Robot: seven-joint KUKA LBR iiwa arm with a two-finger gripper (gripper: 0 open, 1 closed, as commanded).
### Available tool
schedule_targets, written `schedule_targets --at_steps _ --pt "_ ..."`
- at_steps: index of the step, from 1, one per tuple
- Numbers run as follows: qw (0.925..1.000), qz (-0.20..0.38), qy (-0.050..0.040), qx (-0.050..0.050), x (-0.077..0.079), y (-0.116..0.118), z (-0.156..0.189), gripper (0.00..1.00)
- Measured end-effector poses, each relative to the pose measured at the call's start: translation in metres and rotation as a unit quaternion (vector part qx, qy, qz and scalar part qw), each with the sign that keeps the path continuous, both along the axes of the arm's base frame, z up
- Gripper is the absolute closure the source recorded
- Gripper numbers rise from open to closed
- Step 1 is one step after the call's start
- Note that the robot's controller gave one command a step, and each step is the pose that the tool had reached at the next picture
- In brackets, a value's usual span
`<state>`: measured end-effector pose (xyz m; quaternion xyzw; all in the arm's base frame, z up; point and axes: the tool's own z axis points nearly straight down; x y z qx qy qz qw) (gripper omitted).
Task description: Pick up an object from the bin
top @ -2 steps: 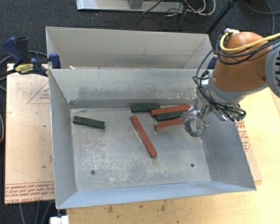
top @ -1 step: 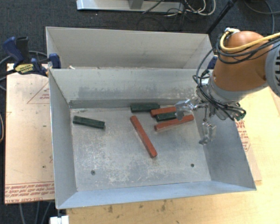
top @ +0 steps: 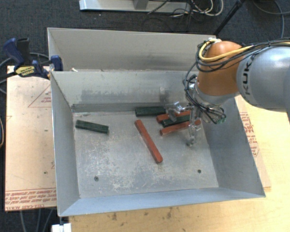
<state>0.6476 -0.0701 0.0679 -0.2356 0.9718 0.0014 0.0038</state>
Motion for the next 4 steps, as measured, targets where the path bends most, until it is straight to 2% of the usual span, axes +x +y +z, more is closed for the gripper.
schedule_targets --at_steps 1,2,3,4 --pt "1.0 -0.001 -0.0031 -0.001 0.002 -0.001 0.008 1.0" --pt "1.0 -0.005 -0.0033 -0.003 -0.002 -0.017 0.145 1.0" --pt "0.9963 0.086 0.0047 -0.002 -0.029 -0.06 0.077 1.0" --pt "0.9962 0.087 0.0021 -0.002 -0.028 -0.059 0.08 0.0"
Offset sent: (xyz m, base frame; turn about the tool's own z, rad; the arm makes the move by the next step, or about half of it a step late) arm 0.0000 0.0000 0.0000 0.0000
